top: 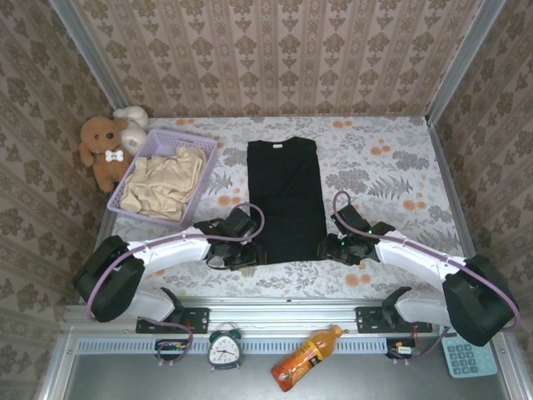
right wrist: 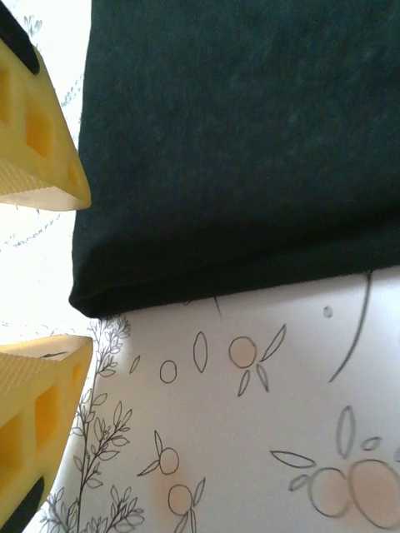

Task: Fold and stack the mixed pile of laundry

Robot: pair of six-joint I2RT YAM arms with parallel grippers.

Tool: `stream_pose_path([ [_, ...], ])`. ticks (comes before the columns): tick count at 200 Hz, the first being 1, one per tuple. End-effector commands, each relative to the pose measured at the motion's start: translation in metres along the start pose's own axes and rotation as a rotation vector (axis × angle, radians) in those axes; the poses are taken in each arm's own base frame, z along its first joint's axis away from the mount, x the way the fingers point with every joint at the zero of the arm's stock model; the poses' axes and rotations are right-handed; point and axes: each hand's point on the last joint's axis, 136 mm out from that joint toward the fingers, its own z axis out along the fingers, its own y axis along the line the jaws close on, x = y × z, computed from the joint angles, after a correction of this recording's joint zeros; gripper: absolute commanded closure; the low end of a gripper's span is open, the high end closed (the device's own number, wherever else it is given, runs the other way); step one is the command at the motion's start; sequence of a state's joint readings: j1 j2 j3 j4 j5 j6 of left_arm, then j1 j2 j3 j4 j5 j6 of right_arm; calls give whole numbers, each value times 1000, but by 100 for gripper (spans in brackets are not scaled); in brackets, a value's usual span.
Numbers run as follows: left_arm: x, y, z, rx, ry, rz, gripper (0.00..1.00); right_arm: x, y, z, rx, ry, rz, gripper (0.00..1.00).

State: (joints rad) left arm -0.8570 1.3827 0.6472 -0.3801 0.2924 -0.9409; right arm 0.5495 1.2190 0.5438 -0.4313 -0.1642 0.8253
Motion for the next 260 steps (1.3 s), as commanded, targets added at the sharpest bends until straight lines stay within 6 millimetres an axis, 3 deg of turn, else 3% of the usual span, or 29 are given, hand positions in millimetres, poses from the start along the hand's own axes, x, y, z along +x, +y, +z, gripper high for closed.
stream_pose_path([
  [1,-5,-13,-1,79,-27,-97,47,-3,0,9,-6,-26,54,57],
  [26,-10,-18,-4,109,-51,-131,47,-7,4,15,-16,-30,64,64],
  [51,-12,-19,-7,111,-63,-148,47,-10,9,17,-22,-36,48,79],
  [72,-7,-16,-1,110,-41,-173,47,-12,12,17,-30,-41,28,92],
  [92,-1,-10,9,106,-8,-207,49,-13,17,16,-47,-49,19,97],
  [137,19,8,3,-1,62,-171,53,-16,28,15,-76,-61,10,97],
  [158,14,8,5,11,37,-174,55,-14,28,17,-76,-53,10,97],
  [199,-8,-10,16,41,7,-136,74,-11,32,17,-93,-44,4,97],
  [238,-6,-11,24,33,28,-123,97,-9,34,18,-91,-33,-12,97],
  [260,-6,-6,21,17,14,-116,100,-8,33,18,-85,-30,-18,97],
])
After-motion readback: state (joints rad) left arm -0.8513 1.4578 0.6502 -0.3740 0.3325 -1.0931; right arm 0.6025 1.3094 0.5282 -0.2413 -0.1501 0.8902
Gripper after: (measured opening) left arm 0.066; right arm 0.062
